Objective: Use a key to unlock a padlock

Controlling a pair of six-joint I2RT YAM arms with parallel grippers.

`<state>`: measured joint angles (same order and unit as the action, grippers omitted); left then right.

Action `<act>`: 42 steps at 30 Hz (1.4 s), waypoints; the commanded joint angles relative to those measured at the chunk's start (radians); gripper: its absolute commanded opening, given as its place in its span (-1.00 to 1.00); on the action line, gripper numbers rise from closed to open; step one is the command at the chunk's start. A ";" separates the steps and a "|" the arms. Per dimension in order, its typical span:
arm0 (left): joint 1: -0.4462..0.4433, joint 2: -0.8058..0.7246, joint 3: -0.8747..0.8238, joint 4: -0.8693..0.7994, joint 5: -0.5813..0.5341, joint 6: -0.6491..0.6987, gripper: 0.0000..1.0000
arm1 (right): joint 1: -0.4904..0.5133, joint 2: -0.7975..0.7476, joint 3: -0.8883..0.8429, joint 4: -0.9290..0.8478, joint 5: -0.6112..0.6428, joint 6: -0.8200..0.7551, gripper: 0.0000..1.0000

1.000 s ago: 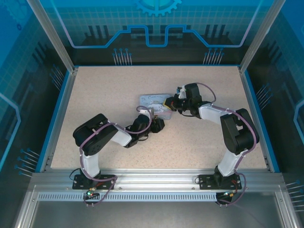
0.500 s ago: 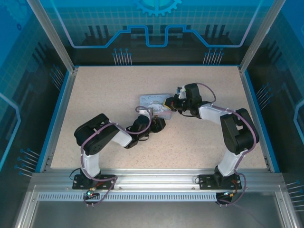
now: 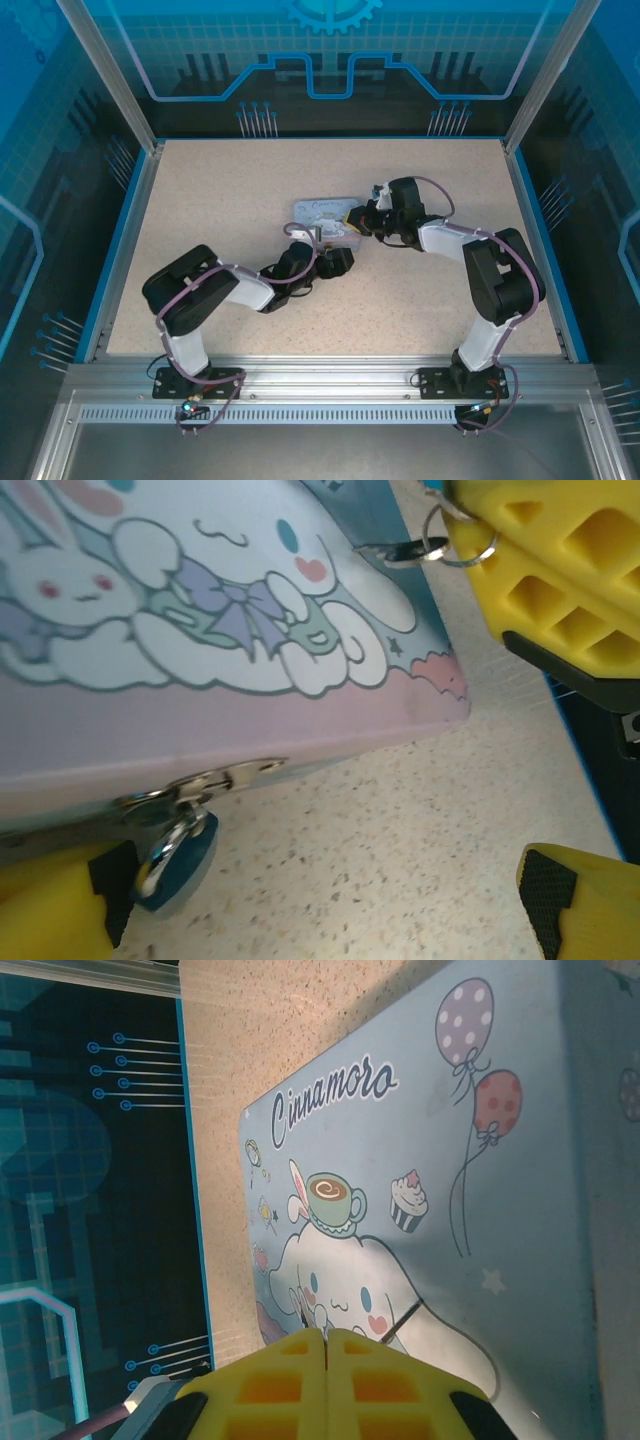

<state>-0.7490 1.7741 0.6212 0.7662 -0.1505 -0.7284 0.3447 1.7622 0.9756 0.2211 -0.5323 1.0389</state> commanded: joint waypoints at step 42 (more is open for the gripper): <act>-0.014 0.110 0.169 -0.214 -0.112 0.271 0.98 | -0.040 0.057 -0.021 0.060 -0.058 -0.008 -1.00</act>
<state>-0.7639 1.8523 0.7586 0.5625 -0.2661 -0.4953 0.3130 1.8004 0.9352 0.2996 -0.5861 1.0393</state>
